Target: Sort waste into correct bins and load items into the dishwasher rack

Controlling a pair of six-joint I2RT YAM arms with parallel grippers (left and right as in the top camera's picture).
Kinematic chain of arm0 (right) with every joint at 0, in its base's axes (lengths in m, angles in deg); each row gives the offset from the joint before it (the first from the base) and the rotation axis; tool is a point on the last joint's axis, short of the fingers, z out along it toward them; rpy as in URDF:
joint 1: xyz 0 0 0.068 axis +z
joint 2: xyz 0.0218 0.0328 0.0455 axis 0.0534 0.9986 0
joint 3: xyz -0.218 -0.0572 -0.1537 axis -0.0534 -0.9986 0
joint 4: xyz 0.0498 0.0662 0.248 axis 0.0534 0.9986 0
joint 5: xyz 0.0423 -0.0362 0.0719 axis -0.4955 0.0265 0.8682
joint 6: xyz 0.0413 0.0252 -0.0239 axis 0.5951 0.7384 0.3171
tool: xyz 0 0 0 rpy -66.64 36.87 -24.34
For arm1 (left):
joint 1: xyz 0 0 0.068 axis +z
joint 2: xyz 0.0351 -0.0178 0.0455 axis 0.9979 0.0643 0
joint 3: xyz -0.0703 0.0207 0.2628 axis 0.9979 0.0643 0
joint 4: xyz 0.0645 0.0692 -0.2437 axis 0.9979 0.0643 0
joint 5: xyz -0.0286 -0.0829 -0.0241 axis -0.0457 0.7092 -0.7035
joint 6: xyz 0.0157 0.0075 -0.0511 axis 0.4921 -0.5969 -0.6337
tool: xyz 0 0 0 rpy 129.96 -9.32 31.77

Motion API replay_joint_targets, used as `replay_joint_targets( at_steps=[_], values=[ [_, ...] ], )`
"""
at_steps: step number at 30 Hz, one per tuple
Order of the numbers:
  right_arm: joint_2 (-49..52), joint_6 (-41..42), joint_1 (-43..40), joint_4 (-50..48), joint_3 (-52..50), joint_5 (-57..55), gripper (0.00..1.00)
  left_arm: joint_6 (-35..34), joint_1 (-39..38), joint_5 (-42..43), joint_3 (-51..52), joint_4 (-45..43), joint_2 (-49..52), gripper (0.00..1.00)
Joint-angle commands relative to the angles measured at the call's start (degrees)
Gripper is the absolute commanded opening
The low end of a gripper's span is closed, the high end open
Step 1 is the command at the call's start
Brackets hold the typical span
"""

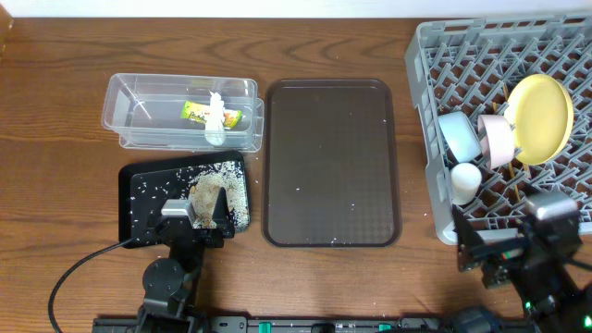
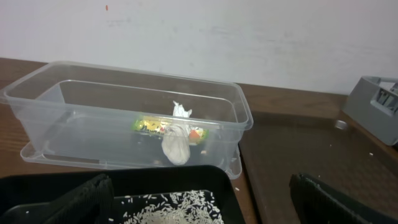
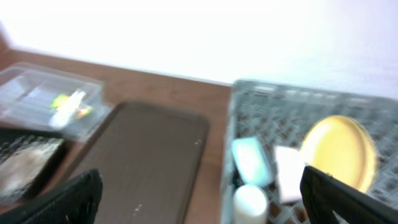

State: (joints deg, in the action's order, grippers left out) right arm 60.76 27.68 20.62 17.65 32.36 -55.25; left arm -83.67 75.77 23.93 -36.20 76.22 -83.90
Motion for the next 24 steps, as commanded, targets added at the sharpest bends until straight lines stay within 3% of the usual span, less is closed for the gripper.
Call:
replay_joint_targets(
  at_steps=[1, 8, 14, 24],
  values=[
    [-6.0, -0.7, -5.5, -2.8, -8.2, -2.0, 0.99, -0.1, 0.3, -0.5, 1.8, 0.9, -0.4, 0.93],
    [-17.3, -0.8, -9.9, -10.9, -24.9, -0.4, 0.99, -0.1, 0.3, -0.5, 1.8, 0.9, -0.4, 0.93],
    [-24.9, -4.5, -10.1, -19.6, -40.3, 8.6, 0.99, -0.1, 0.3, -0.5, 1.8, 0.9, -0.4, 0.93],
    [-24.9, -4.5, -10.5, -43.7, -56.7, 11.7, 0.99, -0.1, 0.3, -0.5, 1.8, 0.9, -0.4, 0.93]
  ],
)
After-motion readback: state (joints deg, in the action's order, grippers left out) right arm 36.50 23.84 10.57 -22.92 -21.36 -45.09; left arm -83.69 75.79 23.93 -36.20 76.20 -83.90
